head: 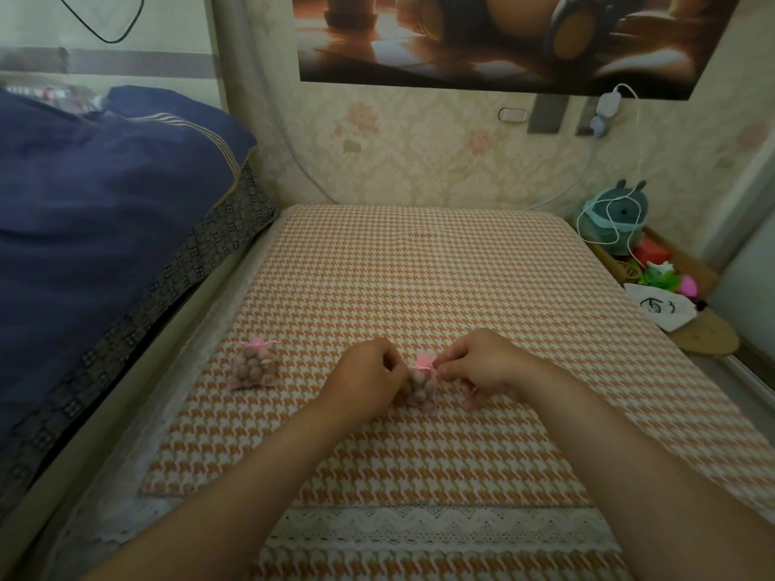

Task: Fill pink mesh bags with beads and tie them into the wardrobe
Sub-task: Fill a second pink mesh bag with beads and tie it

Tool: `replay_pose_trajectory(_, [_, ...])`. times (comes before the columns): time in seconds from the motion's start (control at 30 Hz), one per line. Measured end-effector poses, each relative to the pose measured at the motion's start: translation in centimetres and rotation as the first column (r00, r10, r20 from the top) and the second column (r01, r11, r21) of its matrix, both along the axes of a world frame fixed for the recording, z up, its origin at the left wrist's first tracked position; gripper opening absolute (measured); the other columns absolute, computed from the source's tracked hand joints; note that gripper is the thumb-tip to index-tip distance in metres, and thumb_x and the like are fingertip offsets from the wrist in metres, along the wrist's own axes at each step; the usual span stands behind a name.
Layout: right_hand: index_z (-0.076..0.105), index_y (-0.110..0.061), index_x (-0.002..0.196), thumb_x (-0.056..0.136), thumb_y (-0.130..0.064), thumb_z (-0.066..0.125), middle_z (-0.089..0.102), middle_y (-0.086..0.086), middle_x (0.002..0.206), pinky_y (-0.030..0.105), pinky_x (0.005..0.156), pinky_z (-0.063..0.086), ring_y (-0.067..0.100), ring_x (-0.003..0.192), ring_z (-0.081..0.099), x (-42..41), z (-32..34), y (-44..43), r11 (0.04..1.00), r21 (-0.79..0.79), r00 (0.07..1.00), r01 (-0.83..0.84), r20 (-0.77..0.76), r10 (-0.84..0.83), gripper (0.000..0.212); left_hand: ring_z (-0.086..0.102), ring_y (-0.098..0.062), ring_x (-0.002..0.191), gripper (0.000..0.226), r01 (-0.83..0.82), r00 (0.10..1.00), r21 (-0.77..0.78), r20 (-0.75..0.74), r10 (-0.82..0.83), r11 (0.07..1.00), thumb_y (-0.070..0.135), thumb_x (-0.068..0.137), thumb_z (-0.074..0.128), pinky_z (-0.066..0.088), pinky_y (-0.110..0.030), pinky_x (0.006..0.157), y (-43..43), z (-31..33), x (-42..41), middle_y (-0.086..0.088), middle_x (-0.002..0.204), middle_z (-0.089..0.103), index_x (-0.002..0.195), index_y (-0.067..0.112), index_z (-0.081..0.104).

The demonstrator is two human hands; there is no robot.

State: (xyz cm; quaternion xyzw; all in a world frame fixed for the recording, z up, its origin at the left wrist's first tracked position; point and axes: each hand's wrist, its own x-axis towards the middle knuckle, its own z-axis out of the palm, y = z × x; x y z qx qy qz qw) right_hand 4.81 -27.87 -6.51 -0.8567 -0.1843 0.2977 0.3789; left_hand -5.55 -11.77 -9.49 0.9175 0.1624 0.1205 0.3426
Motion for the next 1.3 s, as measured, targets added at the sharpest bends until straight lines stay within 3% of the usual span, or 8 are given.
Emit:
replay_pose_trajectory(0.47, [0.080,-0.012,0.103,0.096,-0.016,0.070,0.063,0.004,0.073,0.037,0.053,0.062,0.018,0.056,0.061,0.8,-0.9,0.1,0.992,-0.125,0.992,-0.004,0.123,0.020,0.013,0.060,-0.011,0.072,0.013,-0.026,0.999,0.003,-0.029,0.026,1.000,0.024,0.091,0.060,0.042,-0.021,0.056,0.5,-0.8,0.8,0.007,0.076,0.065,0.079,0.021,0.063])
replay_pose_trajectory(0.7, [0.074,-0.022,0.072,0.094,-0.017,0.071,0.072,0.012,0.078,0.032,0.045,0.057,0.023,0.047,0.060,0.4,-1.1,0.9,0.978,-0.210,0.980,-0.011,0.193,0.053,0.023,0.062,-0.012,0.074,0.016,-0.090,0.994,0.020,-0.068,0.091,0.996,0.029,0.089,0.060,0.054,-0.032,0.069,0.6,-0.8,0.9,0.009,0.075,0.065,0.074,0.026,0.061])
replay_pose_trajectory(0.87, [0.078,-0.007,0.089,0.096,-0.025,0.067,0.069,0.014,0.072,0.036,0.049,0.060,0.028,0.055,0.064,-0.3,-1.2,1.4,0.975,-0.220,0.984,-0.025,0.165,0.063,0.022,0.061,-0.009,0.075,0.017,-0.104,0.992,0.100,-0.062,0.110,0.990,0.037,0.090,0.060,0.054,-0.031,0.068,1.1,-0.9,-0.1,0.013,0.075,0.064,0.074,0.031,0.060])
replay_pose_trajectory(1.0, [0.077,-0.016,0.103,0.098,-0.023,0.057,0.068,0.007,0.080,0.041,0.066,0.060,0.025,0.068,0.065,-1.2,-1.0,1.9,0.963,-0.261,0.967,-0.065,0.221,0.125,0.022,0.064,-0.010,0.085,0.011,-0.004,0.999,0.085,-0.044,0.007,0.996,0.039,0.091,0.061,0.055,-0.034,0.079,2.4,-0.4,-1.1,0.013,0.091,0.069,0.092,0.030,0.067])
replay_pose_trajectory(1.1, [0.058,-0.015,0.137,0.103,-0.028,0.049,0.067,0.011,0.125,0.037,0.081,0.054,0.027,0.100,0.066,-2.2,-0.5,2.5,0.974,-0.222,0.958,-0.044,0.267,0.105,0.038,0.059,-0.018,0.105,0.020,-0.082,0.996,0.321,0.007,0.084,0.944,0.035,0.093,0.057,0.050,-0.037,0.090,5.0,0.5,-2.2,0.006,0.110,0.066,0.109,0.030,0.067])
replay_pose_trajectory(1.17, [0.038,-0.016,0.153,0.101,-0.036,0.052,0.064,0.010,0.134,0.028,0.077,0.050,0.023,0.104,0.068,-3.3,-0.2,3.0,0.982,-0.177,0.964,-0.068,0.242,0.111,0.057,0.046,-0.023,0.124,0.029,-0.170,0.976,0.470,-0.038,0.213,0.866,0.034,0.093,0.056,0.043,-0.041,0.101,6.7,1.0,-3.3,0.000,0.131,0.055,0.121,0.032,0.062])
replay_pose_trajectory(1.23, [0.024,-0.021,0.159,0.088,-0.047,0.064,0.062,0.007,0.133,0.028,0.078,0.052,0.020,0.099,0.070,-4.1,-0.5,3.7,0.983,-0.148,0.971,-0.105,0.198,0.134,0.085,0.028,-0.030,0.138,0.043,-0.231,0.925,0.472,-0.164,0.342,0.851,0.037,0.092,0.057,0.032,-0.049,0.110,8.3,1.0,-4.2,-0.005,0.151,0.034,0.134,0.035,0.051])
replay_pose_trajectory(1.3, [0.019,-0.027,0.159,0.071,-0.052,0.072,0.053,0.007,0.141,0.036,0.093,0.053,0.025,0.115,0.063,-4.6,-1.1,4.3,0.974,-0.176,0.961,-0.143,0.210,0.179,0.106,0.020,-0.035,0.143,0.054,-0.239,0.878,0.385,-0.307,0.368,0.891,0.041,0.092,0.055,0.027,-0.051,0.114,9.7,0.5,-4.9,-0.008,0.160,0.017,0.143,0.037,0.039])
